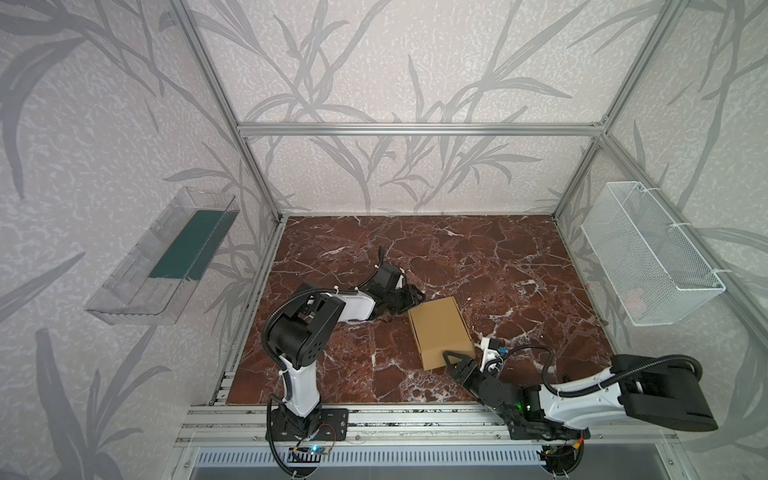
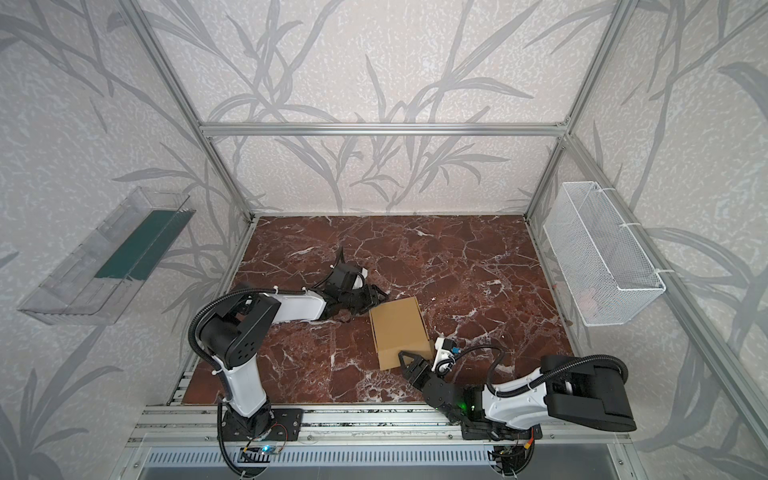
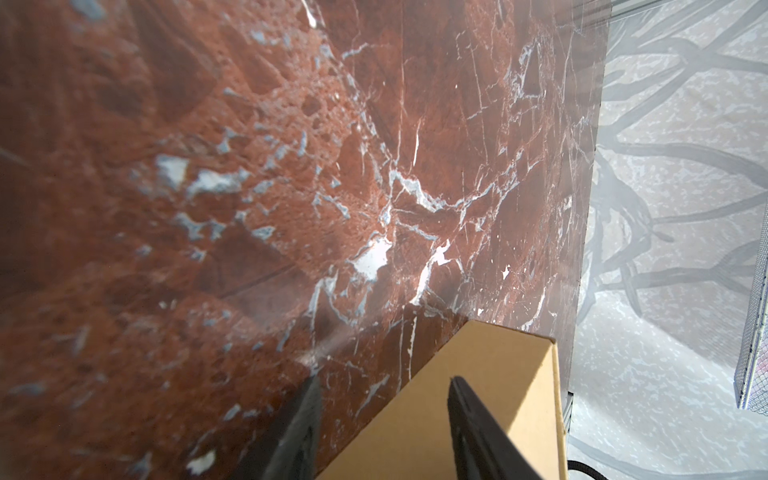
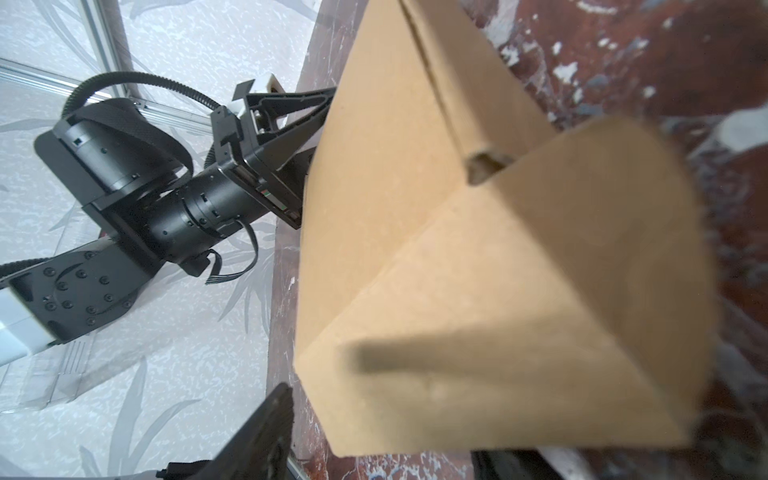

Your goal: Fold the paper box

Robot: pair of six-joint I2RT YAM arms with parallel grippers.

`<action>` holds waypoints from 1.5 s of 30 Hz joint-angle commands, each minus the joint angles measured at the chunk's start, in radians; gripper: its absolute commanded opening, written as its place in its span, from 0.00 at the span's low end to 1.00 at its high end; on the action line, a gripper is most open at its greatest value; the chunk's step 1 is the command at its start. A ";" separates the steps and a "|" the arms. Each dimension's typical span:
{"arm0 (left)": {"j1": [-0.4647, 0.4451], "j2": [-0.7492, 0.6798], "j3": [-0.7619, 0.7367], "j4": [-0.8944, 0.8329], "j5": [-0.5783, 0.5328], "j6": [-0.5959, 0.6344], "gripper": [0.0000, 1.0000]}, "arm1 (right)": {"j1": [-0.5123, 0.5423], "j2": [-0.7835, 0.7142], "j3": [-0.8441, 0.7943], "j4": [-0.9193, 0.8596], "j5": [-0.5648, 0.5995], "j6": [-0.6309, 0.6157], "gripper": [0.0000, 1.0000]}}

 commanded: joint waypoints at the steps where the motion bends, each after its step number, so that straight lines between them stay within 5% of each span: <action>1: -0.004 0.073 -0.055 -0.169 -0.021 -0.013 0.53 | 0.006 -0.080 -0.001 -0.061 0.042 -0.042 0.63; 10: -0.004 0.090 -0.050 -0.159 -0.026 -0.014 0.53 | 0.006 -0.332 0.006 -0.362 0.059 -0.069 0.60; 24: -0.005 0.085 -0.026 -0.186 -0.032 -0.008 0.53 | 0.010 -0.358 0.020 -0.451 -0.025 -0.078 0.63; 26: -0.002 0.089 -0.017 -0.201 -0.031 -0.001 0.53 | 0.013 -0.397 0.035 -0.539 -0.051 -0.076 0.66; 31: 0.008 0.099 0.026 -0.260 -0.027 0.038 0.53 | 0.015 -0.583 0.166 -1.146 -0.068 -0.035 0.71; 34: 0.017 0.096 0.056 -0.297 -0.022 0.071 0.53 | 0.015 -0.701 0.182 -1.339 -0.072 -0.036 0.72; 41: 0.041 0.076 0.162 -0.433 -0.064 0.163 0.53 | 0.014 -0.791 0.245 -1.534 -0.033 -0.110 0.72; 45: 0.059 0.041 0.241 -0.513 -0.115 0.223 0.53 | -0.039 -0.740 0.333 -1.518 -0.022 -0.343 0.71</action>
